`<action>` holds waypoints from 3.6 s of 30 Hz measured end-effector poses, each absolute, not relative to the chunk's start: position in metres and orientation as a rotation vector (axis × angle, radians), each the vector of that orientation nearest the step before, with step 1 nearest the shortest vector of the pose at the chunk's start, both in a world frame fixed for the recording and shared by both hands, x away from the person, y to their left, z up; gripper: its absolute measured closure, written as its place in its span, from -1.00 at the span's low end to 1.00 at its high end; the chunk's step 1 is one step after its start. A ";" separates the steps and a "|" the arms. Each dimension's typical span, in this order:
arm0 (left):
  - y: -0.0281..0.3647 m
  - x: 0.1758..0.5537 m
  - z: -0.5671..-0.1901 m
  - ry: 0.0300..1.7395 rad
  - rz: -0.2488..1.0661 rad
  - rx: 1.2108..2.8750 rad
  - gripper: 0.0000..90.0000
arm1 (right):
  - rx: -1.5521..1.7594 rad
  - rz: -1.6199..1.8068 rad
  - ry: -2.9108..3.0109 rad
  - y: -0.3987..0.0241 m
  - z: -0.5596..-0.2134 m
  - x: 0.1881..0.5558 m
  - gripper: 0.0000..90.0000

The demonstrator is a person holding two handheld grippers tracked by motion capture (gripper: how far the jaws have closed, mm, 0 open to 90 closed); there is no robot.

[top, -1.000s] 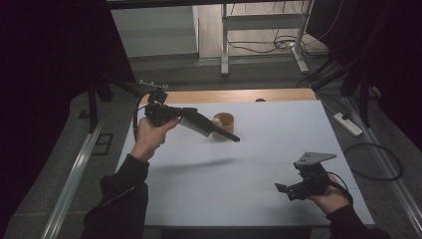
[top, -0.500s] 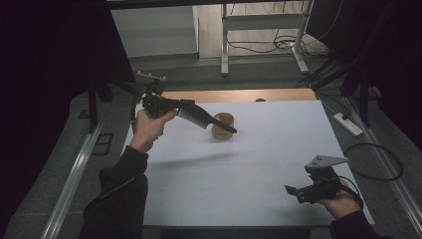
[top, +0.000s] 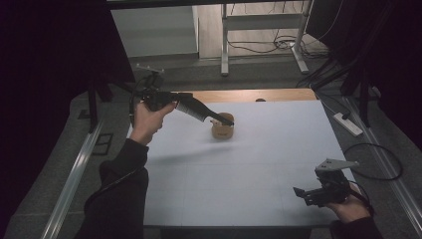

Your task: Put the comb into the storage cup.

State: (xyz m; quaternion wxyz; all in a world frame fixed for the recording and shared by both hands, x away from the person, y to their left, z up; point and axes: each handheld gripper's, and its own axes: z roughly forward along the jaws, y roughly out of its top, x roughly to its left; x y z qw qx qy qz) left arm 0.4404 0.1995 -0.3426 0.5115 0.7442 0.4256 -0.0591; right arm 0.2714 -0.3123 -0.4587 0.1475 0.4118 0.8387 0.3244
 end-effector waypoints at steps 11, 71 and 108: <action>0.200 0.451 -0.338 1.053 -0.118 1.789 0.86 | 1.215 0.928 2.383 -0.320 -0.456 0.266 -1.00; 0.185 0.496 -0.348 1.156 -0.080 1.875 0.86 | 1.225 0.944 2.376 -0.326 -0.454 0.261 -1.00; 0.164 0.510 -0.366 1.177 -0.127 1.942 0.86 | 1.222 0.945 2.385 -0.325 -0.455 0.261 -1.00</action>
